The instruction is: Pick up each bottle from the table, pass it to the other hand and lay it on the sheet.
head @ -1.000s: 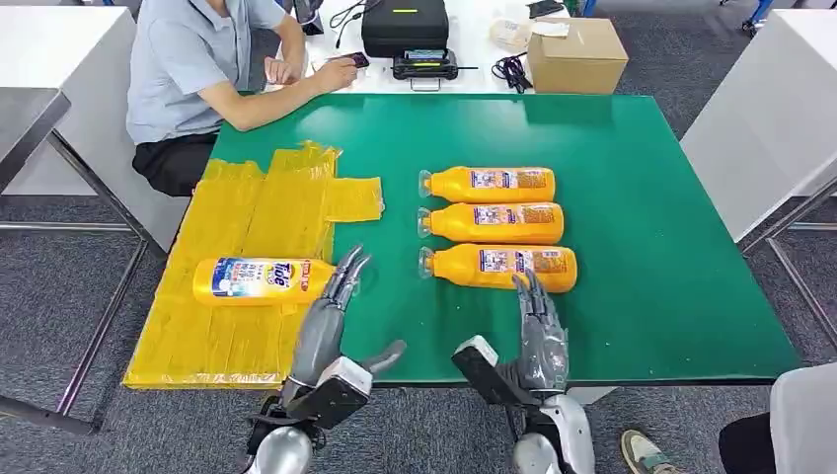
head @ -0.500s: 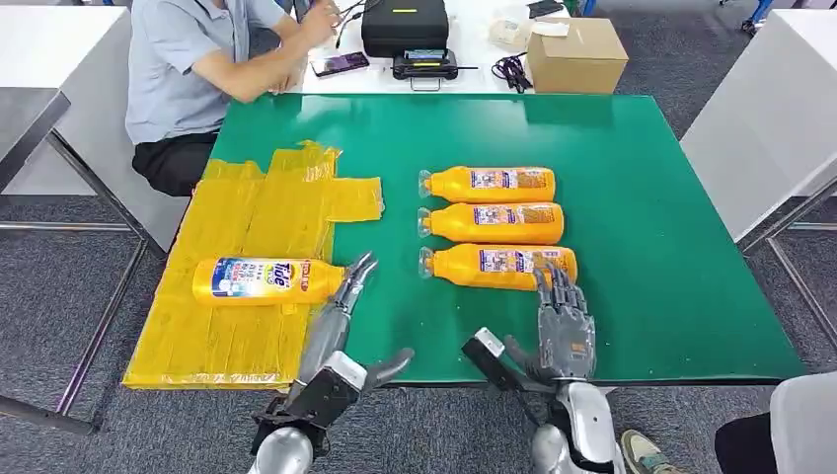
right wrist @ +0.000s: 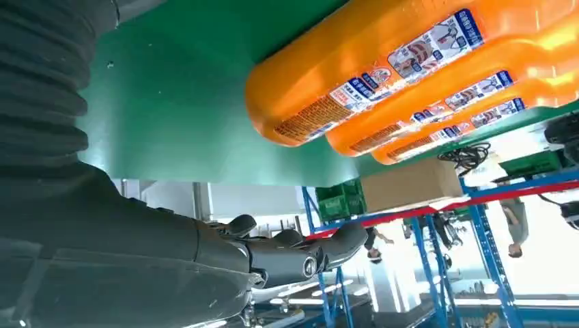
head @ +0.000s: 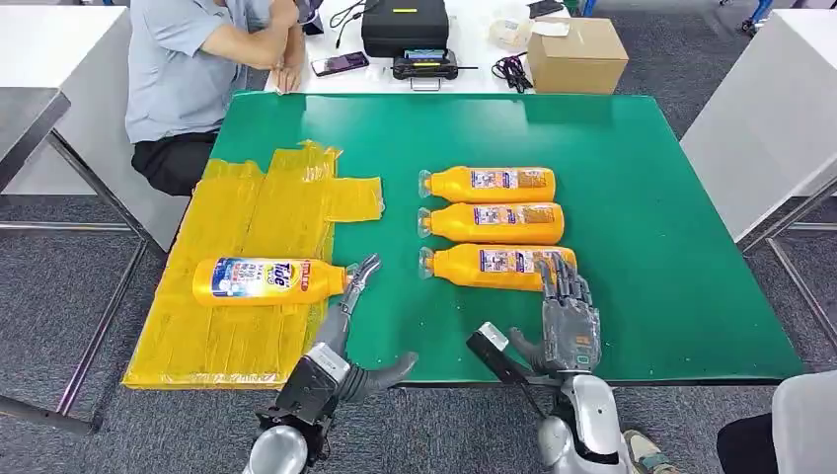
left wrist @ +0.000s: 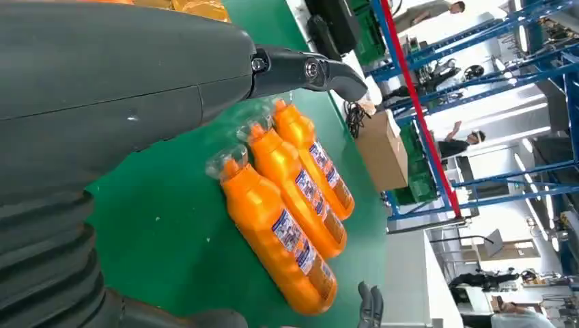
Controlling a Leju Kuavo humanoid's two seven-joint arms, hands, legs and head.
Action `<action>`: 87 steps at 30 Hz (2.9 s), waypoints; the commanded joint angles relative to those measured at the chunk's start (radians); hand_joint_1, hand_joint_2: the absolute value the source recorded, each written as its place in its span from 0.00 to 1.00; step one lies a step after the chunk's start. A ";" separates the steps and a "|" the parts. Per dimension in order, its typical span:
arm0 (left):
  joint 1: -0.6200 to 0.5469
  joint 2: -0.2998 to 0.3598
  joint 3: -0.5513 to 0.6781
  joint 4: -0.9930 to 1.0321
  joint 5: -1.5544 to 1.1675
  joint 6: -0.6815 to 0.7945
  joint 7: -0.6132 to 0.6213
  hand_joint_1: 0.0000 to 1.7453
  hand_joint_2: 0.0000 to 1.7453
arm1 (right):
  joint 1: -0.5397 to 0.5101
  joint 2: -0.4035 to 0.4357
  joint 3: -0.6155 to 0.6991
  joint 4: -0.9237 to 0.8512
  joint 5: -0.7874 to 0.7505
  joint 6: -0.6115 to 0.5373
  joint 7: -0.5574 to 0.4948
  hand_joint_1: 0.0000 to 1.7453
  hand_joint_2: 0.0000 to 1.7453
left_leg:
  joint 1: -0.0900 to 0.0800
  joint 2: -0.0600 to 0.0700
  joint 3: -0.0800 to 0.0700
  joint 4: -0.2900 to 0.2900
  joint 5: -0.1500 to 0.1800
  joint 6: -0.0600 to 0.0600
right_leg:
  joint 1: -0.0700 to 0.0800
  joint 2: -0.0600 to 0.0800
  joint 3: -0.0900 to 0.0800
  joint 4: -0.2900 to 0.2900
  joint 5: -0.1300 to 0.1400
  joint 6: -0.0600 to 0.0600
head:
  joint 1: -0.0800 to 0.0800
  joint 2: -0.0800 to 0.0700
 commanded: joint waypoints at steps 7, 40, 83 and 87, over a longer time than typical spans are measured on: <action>0.027 -0.002 -0.044 0.005 -0.061 -0.021 0.016 0.00 1.00 | 0.006 -0.043 0.017 -0.061 0.056 -0.031 0.023 0.00 1.00 | 0.001 0.001 0.004 0.000 -0.002 -0.002 | 0.001 0.000 0.004 0.000 -0.002 -0.002 | 0.000 0.000; 0.041 -0.012 -0.027 -0.021 -0.126 -0.061 0.013 0.00 1.00 | -0.005 -0.043 -0.044 -0.065 0.080 0.010 0.040 0.00 1.00 | 0.002 0.002 0.005 0.000 -0.002 -0.002 | 0.002 0.002 0.005 -0.002 -0.001 -0.003 | 0.000 0.000; 0.042 -0.020 -0.040 -0.035 -0.136 -0.087 0.006 0.00 1.00 | -0.140 -0.083 -0.170 0.249 -0.002 0.128 0.035 0.00 1.00 | 0.002 0.002 0.005 0.000 -0.003 -0.002 | 0.002 0.001 0.006 -0.002 -0.001 -0.002 | 0.000 0.000; 0.041 -0.022 -0.036 -0.033 -0.133 -0.085 0.003 0.00 1.00 | -0.149 -0.081 -0.179 0.292 0.002 0.137 0.038 0.00 1.00 | 0.002 0.002 0.005 0.000 -0.002 -0.002 | 0.002 0.001 0.006 -0.002 -0.001 -0.003 | 0.000 0.000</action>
